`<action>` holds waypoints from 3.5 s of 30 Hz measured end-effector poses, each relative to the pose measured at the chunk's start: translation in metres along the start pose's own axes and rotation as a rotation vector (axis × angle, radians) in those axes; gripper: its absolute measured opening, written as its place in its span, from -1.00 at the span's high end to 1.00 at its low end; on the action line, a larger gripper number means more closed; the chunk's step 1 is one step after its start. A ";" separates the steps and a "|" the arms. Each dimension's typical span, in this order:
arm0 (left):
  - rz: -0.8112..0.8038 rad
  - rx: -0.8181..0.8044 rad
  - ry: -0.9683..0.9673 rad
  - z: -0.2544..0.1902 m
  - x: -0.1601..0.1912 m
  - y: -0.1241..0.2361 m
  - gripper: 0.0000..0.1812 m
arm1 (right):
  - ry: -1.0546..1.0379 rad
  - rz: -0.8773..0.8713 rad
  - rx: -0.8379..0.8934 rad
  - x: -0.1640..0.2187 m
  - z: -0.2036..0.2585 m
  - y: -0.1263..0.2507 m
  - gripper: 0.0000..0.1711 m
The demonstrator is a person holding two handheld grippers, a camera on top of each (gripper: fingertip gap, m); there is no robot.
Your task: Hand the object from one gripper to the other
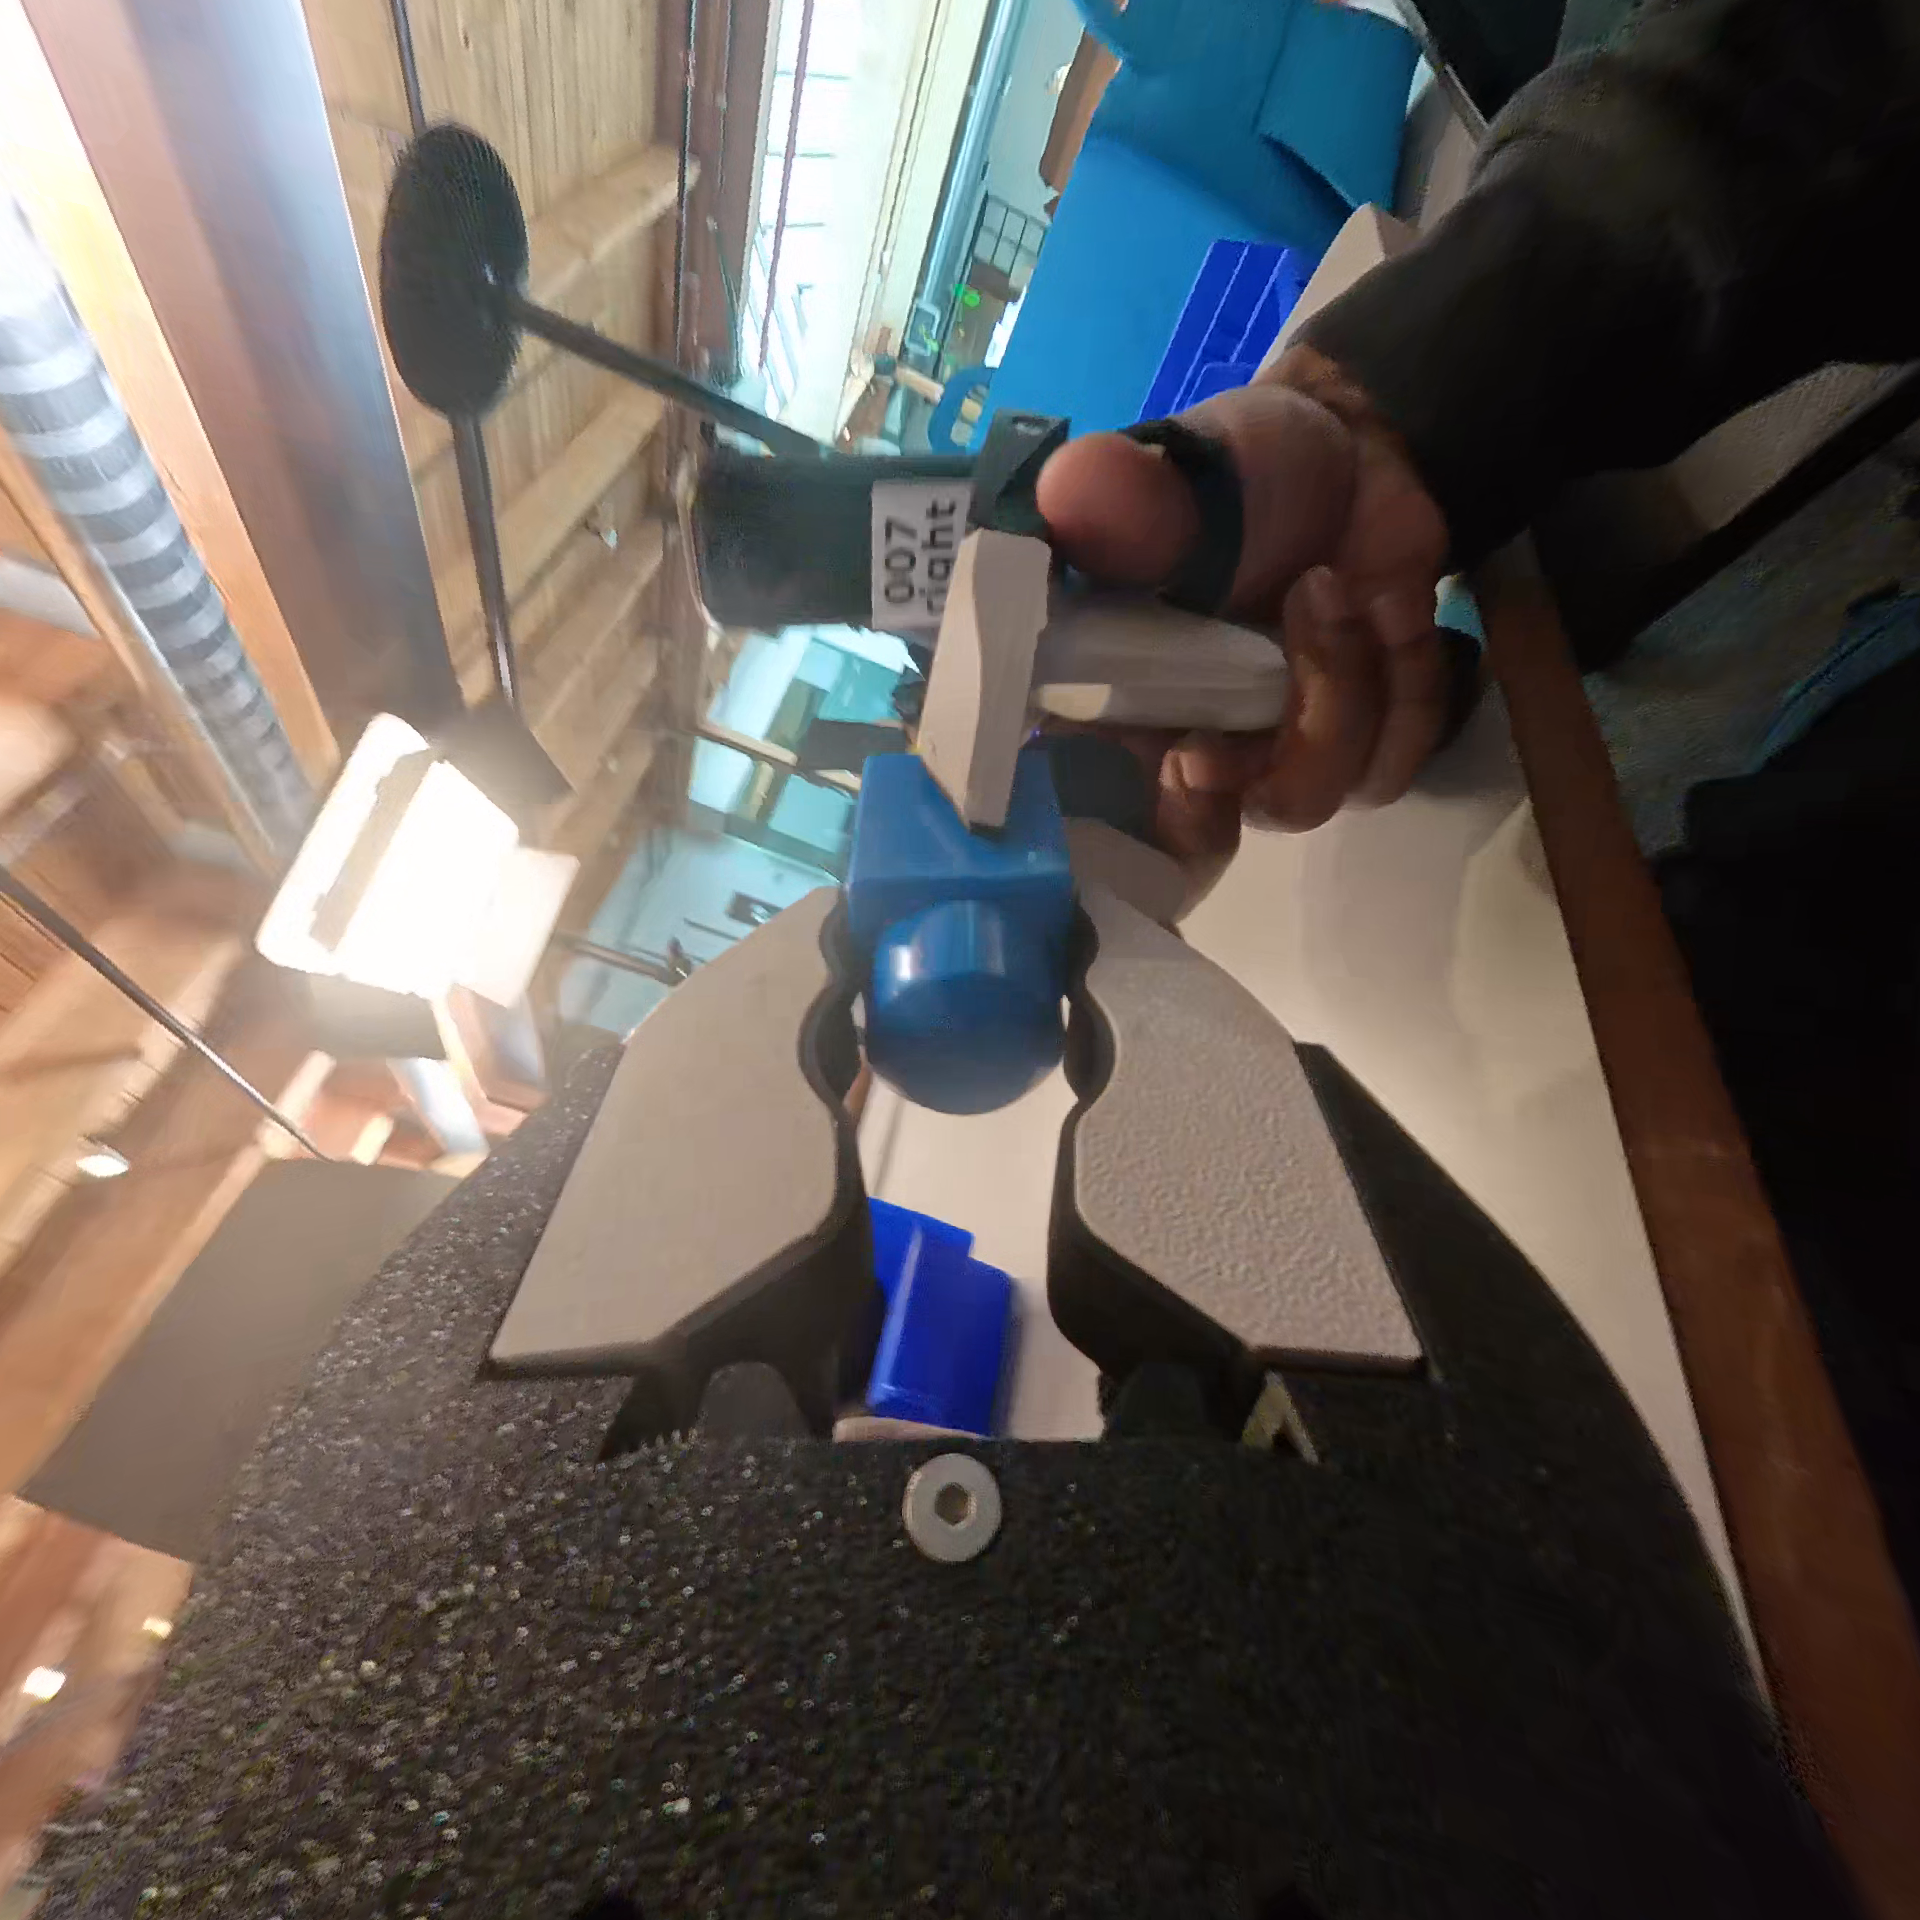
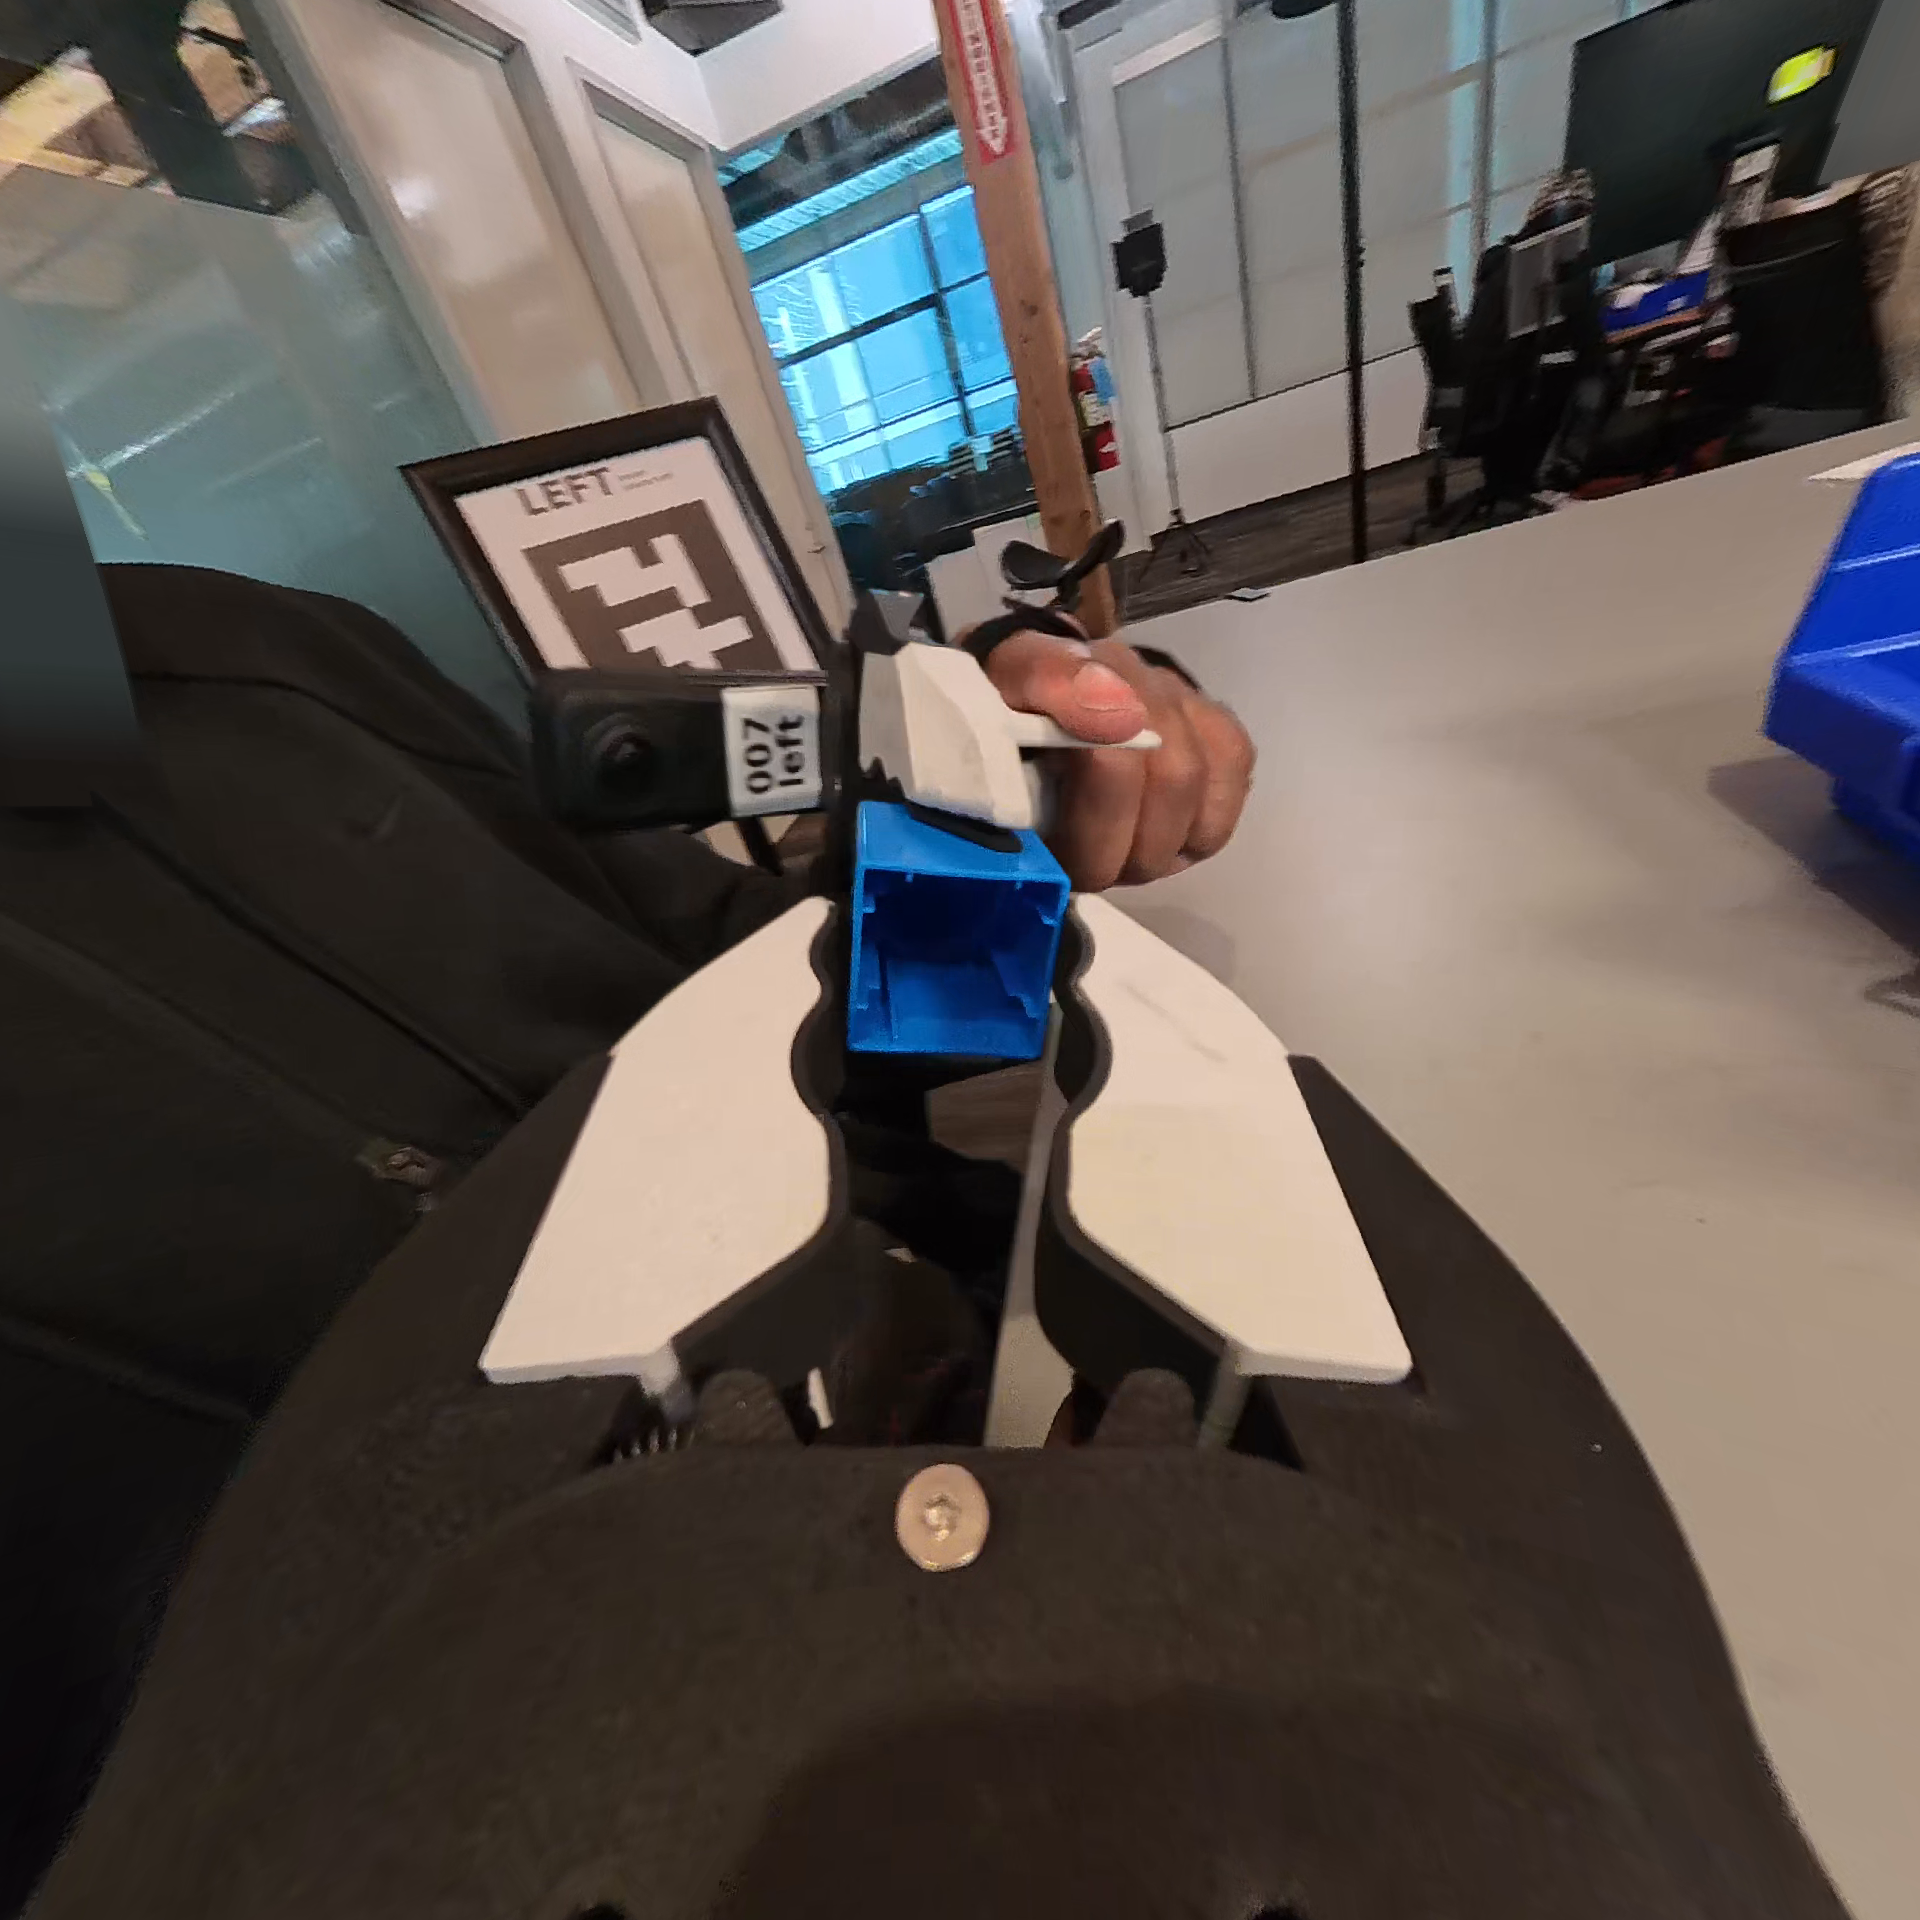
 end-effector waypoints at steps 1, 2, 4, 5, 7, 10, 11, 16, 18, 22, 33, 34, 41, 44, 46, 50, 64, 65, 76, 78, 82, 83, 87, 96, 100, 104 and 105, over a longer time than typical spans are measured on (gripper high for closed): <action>0.035 0.010 0.067 0.001 0.003 -0.002 0.57 | 0.027 -0.002 0.044 -0.001 -0.002 0.001 0.57; 0.061 0.011 0.148 0.004 0.006 -0.003 0.51 | 0.065 -0.004 0.086 -0.003 -0.002 0.003 0.57; 0.104 0.045 0.332 0.010 0.011 -0.004 0.44 | 0.160 0.022 0.201 -0.005 -0.004 0.007 0.57; 0.148 0.068 0.431 0.014 0.015 -0.005 0.41 | 0.220 0.050 0.286 -0.006 -0.005 0.010 0.57; 0.269 0.093 0.657 0.023 0.025 -0.007 0.36 | 0.364 0.123 0.461 -0.008 -0.007 0.013 0.57; 0.381 0.162 1.092 0.033 0.036 -0.009 0.27 | 0.591 0.223 0.688 -0.009 -0.008 0.013 0.57; 0.386 0.171 1.210 0.035 0.037 -0.011 0.25 | 0.661 0.264 0.751 -0.008 -0.008 0.012 0.57; 0.546 0.166 1.329 0.024 0.040 -0.020 0.05 | 0.999 0.487 0.942 0.001 -0.005 -0.005 0.57; 0.570 0.152 1.331 0.021 0.039 -0.023 0.05 | 1.077 0.566 0.958 0.007 -0.006 -0.011 0.57; 0.612 0.112 1.259 0.014 0.040 -0.025 0.25 | 1.168 0.657 0.948 0.015 -0.006 -0.017 0.57; 0.316 -0.056 0.292 0.026 0.019 -0.010 0.25 | 0.381 0.142 0.376 -0.006 0.000 0.021 0.35; 0.280 -0.063 0.190 0.024 0.014 -0.008 0.25 | 0.293 0.068 0.340 -0.009 -0.002 0.027 0.35; 0.316 -0.033 -0.147 -0.001 0.007 -0.017 0.25 | 0.205 0.125 0.354 -0.002 -0.008 0.011 0.43; 0.326 -0.039 -0.166 -0.003 0.006 -0.019 0.25 | 0.279 0.141 0.400 -0.002 -0.006 0.009 0.57; 0.321 -0.026 -0.114 -0.002 0.006 -0.018 0.26 | 0.297 0.146 0.410 -0.002 -0.006 0.010 0.58; 0.243 0.050 0.313 0.019 -0.001 -0.008 0.35 | 0.547 0.198 0.470 -0.005 0.003 0.010 0.58; 0.541 0.218 0.927 0.035 -0.008 -0.009 0.33 | 1.108 0.458 0.647 0.008 0.019 -0.010 0.58; 0.580 0.202 0.884 0.033 -0.008 -0.011 0.39 | 1.117 0.456 0.648 0.008 0.020 -0.011 0.58; 0.261 0.160 0.970 0.044 -0.009 -0.010 0.59 | 0.965 0.140 0.546 -0.014 0.034 0.010 0.43; 0.079 0.118 1.069 0.054 -0.009 -0.005 0.59 | 0.833 -0.010 0.508 -0.023 0.033 0.020 0.40; -0.261 -0.040 1.147 0.061 -0.008 0.004 0.60 | 0.414 -0.398 0.269 -0.029 0.024 0.026 0.33; -0.344 -0.075 1.139 0.058 -0.010 0.006 0.59 | 0.330 -0.478 0.191 -0.028 0.023 0.023 0.31; -0.480 -0.133 1.215 0.048 -0.011 0.004 0.59 | 0.241 -0.620 0.063 -0.019 0.019 0.008 0.29; -0.419 -0.125 1.232 0.022 -0.013 -0.012 0.60 | 0.265 -0.674 0.064 -0.011 0.023 -0.010 0.40; -0.345 -0.114 1.202 0.013 -0.012 -0.018 0.59 | 0.292 -0.700 0.105 -0.012 0.025 -0.007 0.52; -0.293 -0.076 1.221 0.014 -0.008 -0.022 0.59 | 0.364 -0.646 0.191 -0.015 0.026 -0.002 0.53; -0.265 -0.056 1.218 0.015 -0.006 -0.023 0.59 | 0.398 -0.615 0.236 -0.016 0.026 0.000 0.54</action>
Point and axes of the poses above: each gripper's, where its closed fingertips meet, y back along the fingers, x out of its underside, z = x × y across the jaws, the point moved 8 cm from there along y, back along the fingers, and after that the axes turned 14 degrees about -x, right-handed, at the moved point
